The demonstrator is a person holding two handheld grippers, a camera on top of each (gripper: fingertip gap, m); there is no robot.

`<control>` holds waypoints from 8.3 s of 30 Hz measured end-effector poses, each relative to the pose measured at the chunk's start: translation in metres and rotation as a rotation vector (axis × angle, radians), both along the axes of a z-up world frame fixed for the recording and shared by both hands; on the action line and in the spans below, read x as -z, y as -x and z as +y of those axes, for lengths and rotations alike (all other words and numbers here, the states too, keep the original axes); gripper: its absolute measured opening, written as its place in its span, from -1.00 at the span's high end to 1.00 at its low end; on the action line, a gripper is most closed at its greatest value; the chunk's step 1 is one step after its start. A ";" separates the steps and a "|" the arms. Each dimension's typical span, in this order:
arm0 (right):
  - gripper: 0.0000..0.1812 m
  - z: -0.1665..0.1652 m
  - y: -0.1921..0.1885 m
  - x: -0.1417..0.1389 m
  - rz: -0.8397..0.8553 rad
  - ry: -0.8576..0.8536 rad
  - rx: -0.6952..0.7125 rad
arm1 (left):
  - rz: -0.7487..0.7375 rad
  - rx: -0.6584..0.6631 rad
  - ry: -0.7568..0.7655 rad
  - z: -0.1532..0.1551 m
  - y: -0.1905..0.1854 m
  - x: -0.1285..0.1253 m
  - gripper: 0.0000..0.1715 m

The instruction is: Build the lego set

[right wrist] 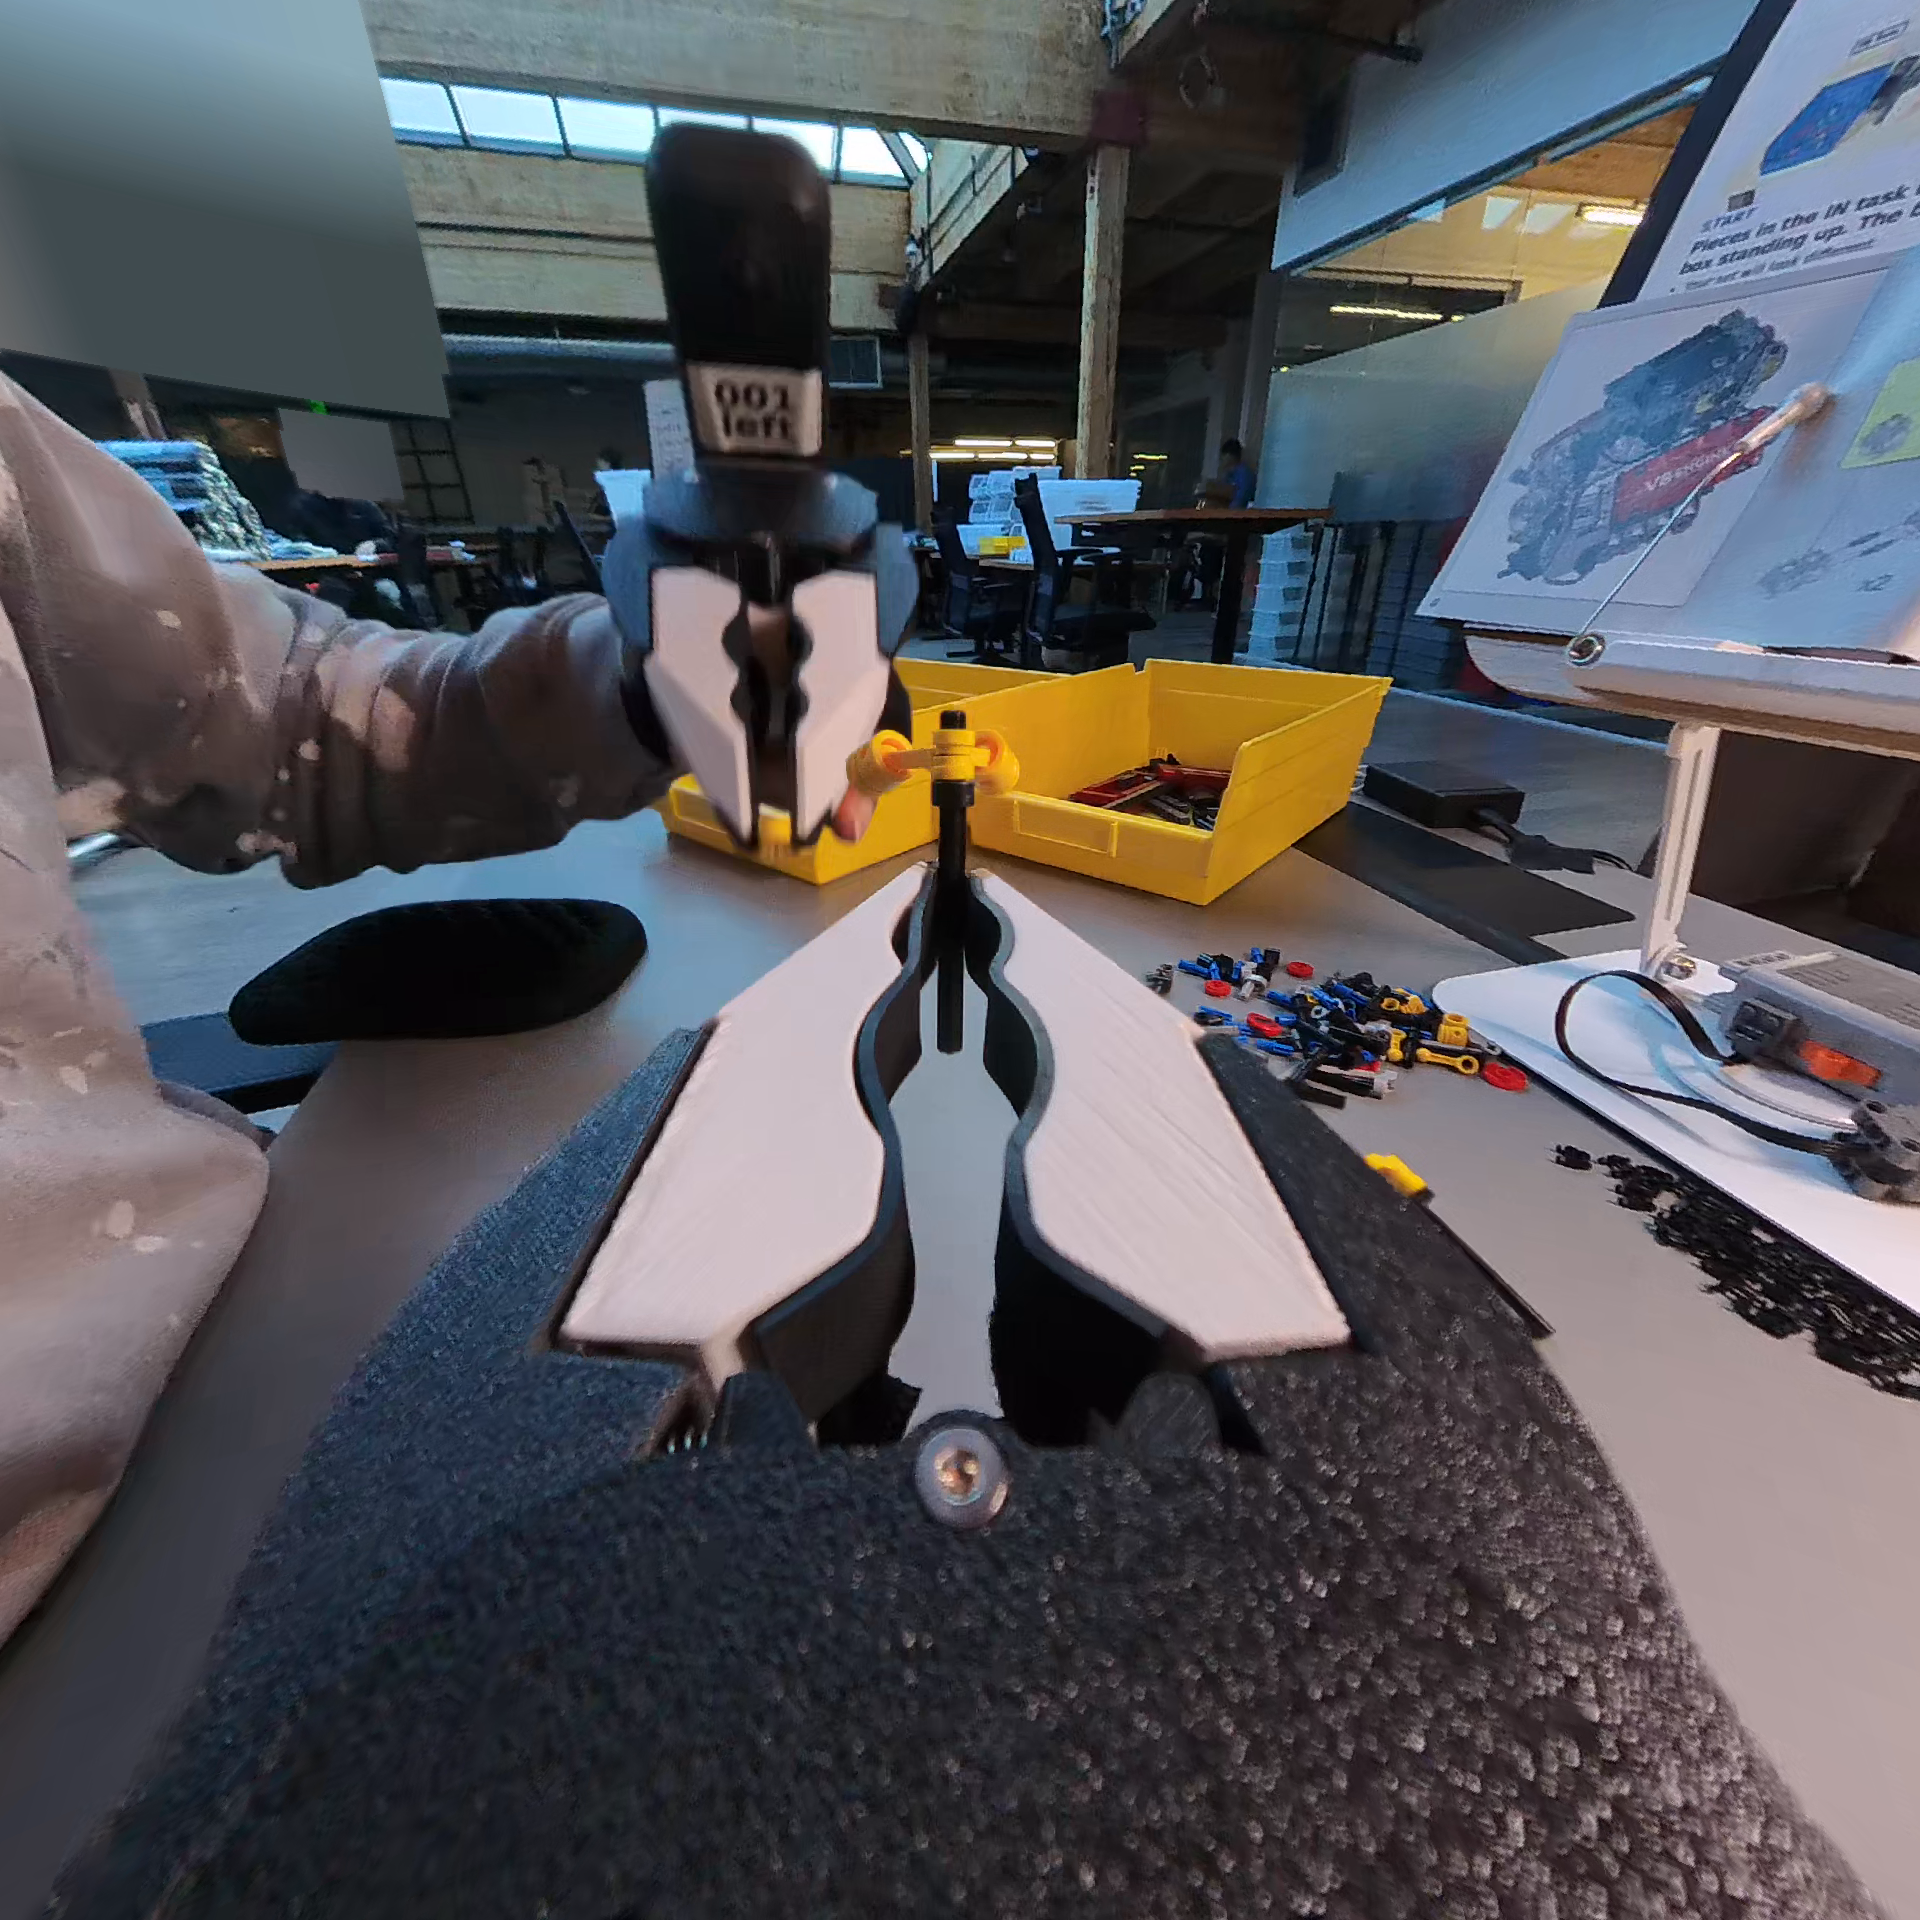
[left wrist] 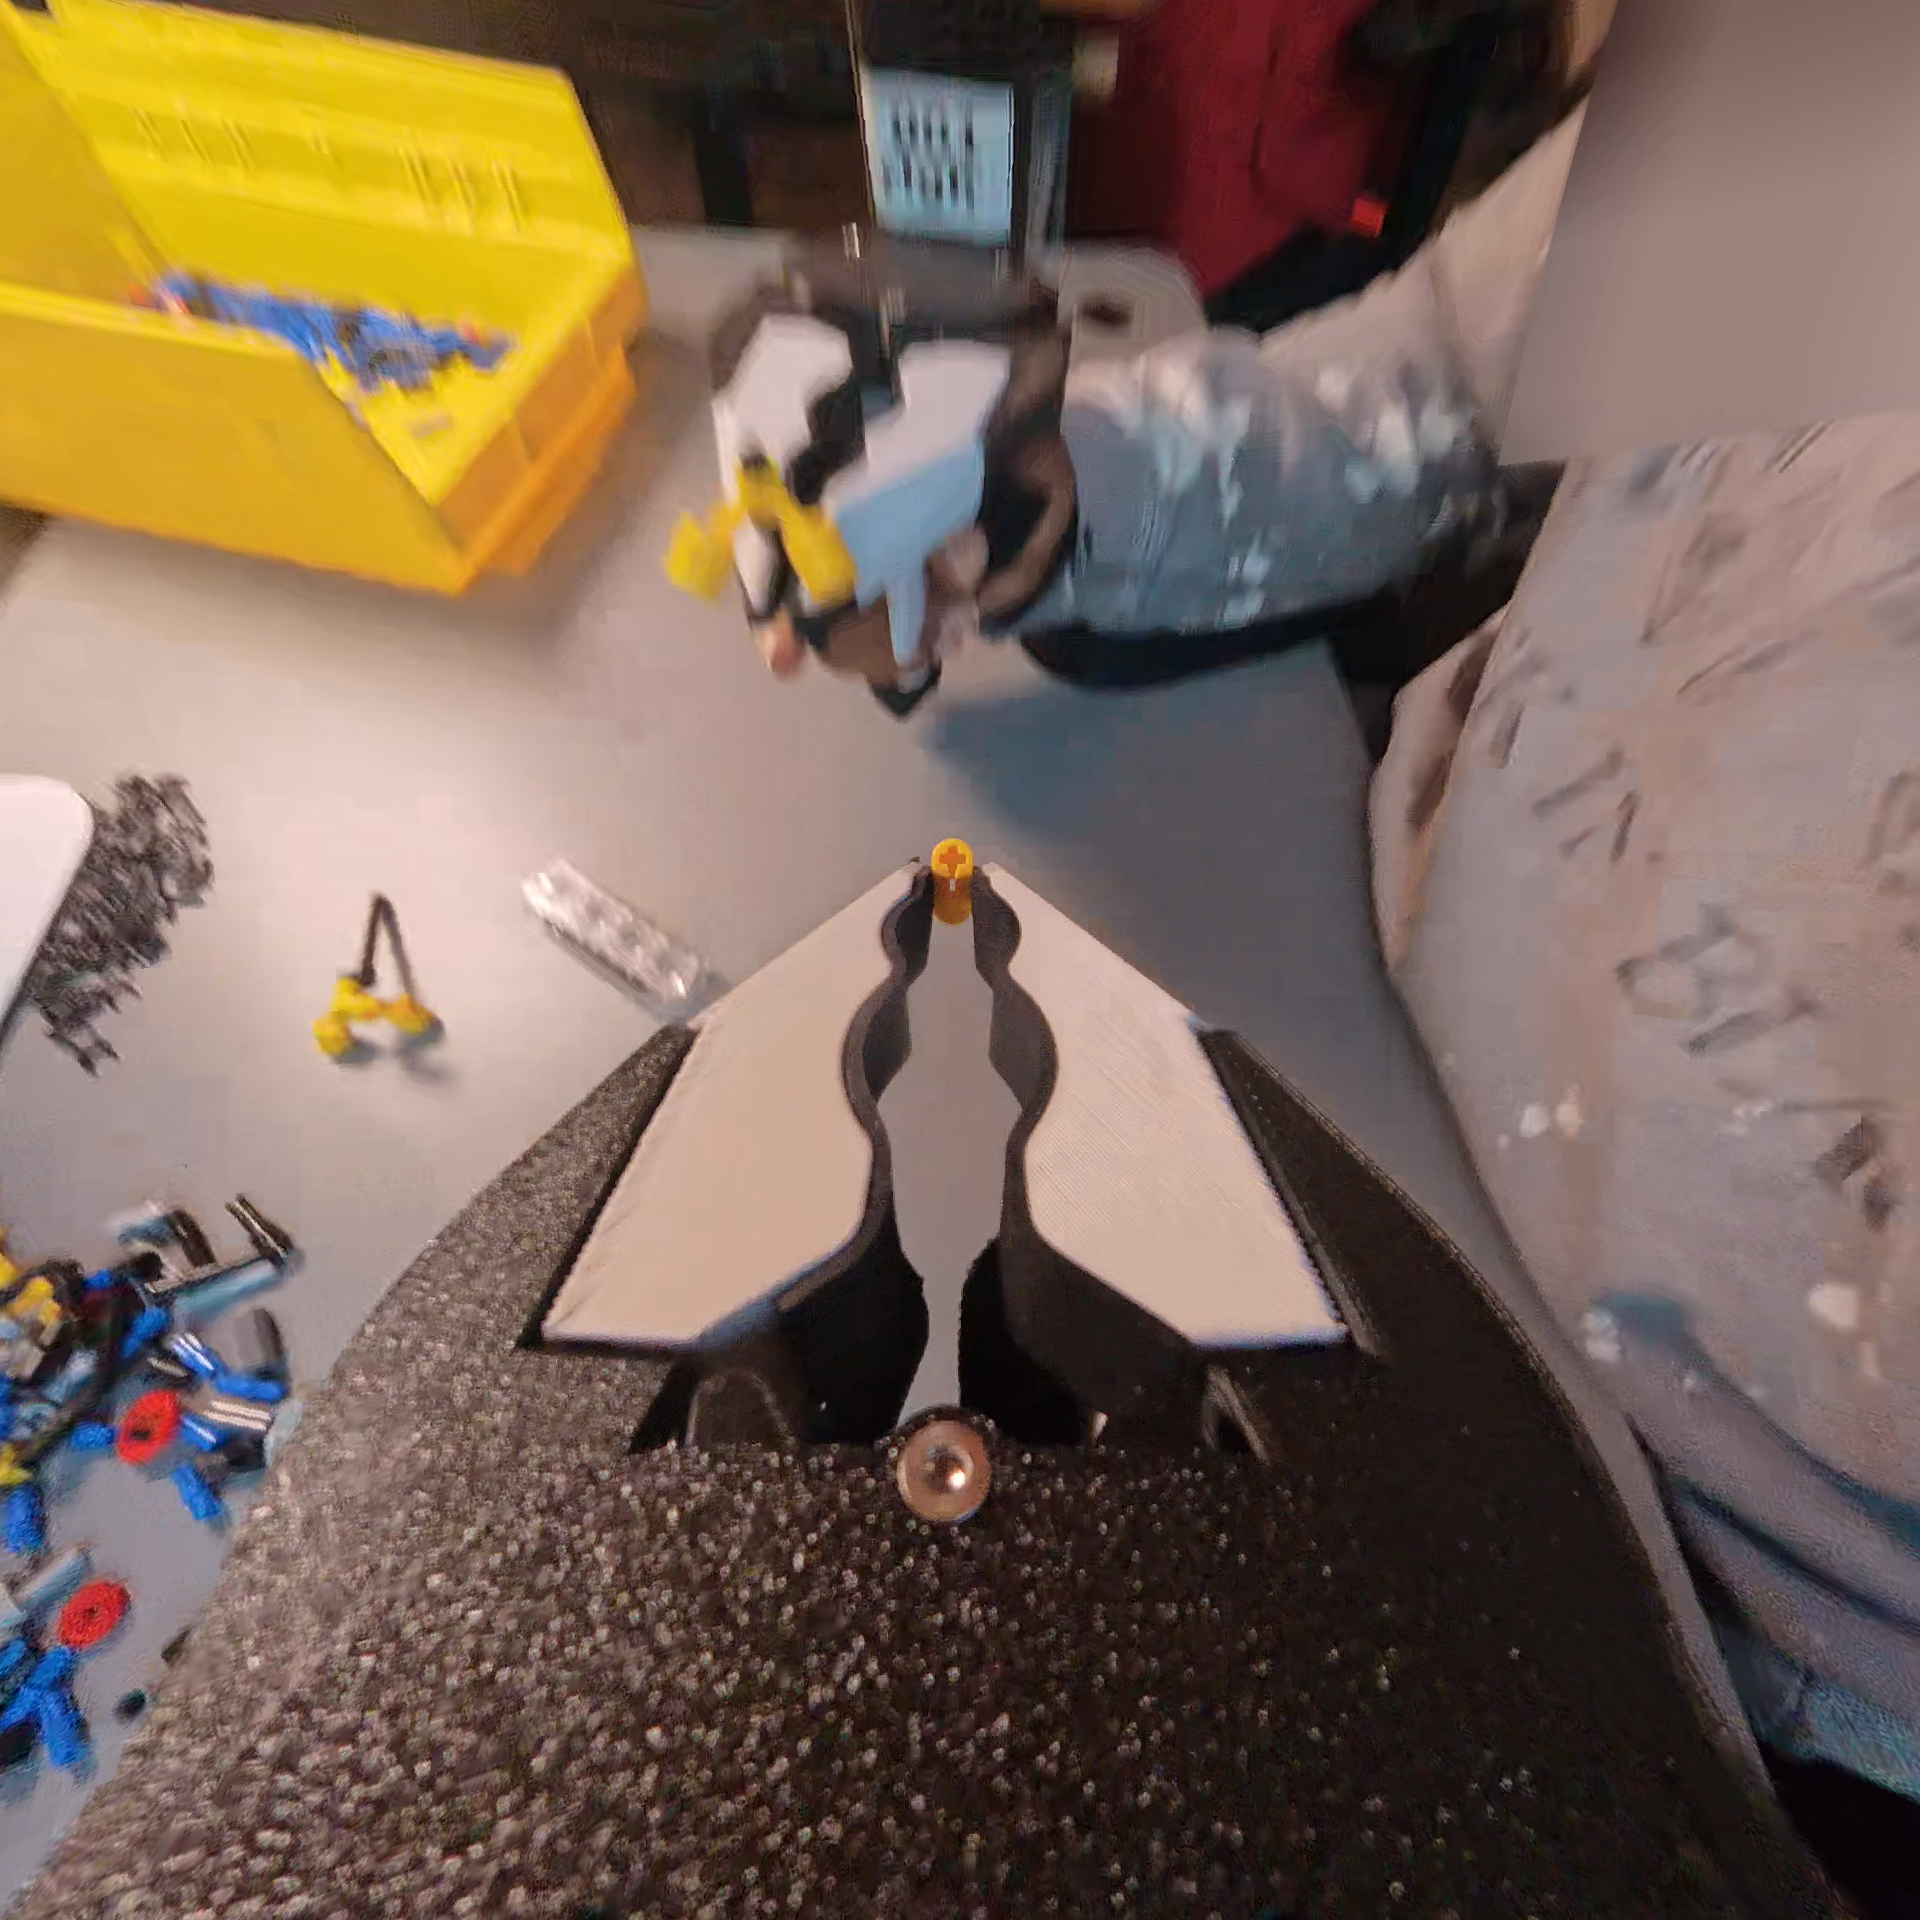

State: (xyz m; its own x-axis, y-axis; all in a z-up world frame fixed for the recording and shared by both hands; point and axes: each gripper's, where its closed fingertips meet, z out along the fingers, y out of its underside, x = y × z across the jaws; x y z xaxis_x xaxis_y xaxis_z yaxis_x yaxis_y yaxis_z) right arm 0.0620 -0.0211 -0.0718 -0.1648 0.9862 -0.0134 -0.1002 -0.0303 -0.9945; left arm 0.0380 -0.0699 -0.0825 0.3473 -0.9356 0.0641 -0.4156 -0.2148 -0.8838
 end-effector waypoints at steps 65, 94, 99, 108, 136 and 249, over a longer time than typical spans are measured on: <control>0.97 -0.048 0.011 0.005 -0.138 0.194 -0.225 | -0.353 0.321 0.063 0.007 -0.025 -0.042 0.91; 0.97 -0.098 -0.010 0.022 -0.224 0.205 -0.624 | -0.150 0.444 -0.054 -0.026 -0.033 -0.046 0.91; 0.97 -0.096 -0.010 0.023 -0.223 0.201 -0.618 | -0.200 0.324 -0.068 -0.025 -0.012 -0.037 0.91; 0.97 -0.098 -0.002 0.036 -0.271 0.190 -0.591 | -0.321 0.236 -0.109 -0.044 -0.017 -0.029 0.91; 0.97 -0.034 0.023 0.023 -0.211 0.039 -0.039 | -0.743 -0.213 0.278 0.020 -0.006 -0.037 0.92; 0.97 -0.024 -0.013 -0.010 0.021 0.261 -0.322 | 0.133 -0.034 0.162 -0.065 -0.096 0.113 0.76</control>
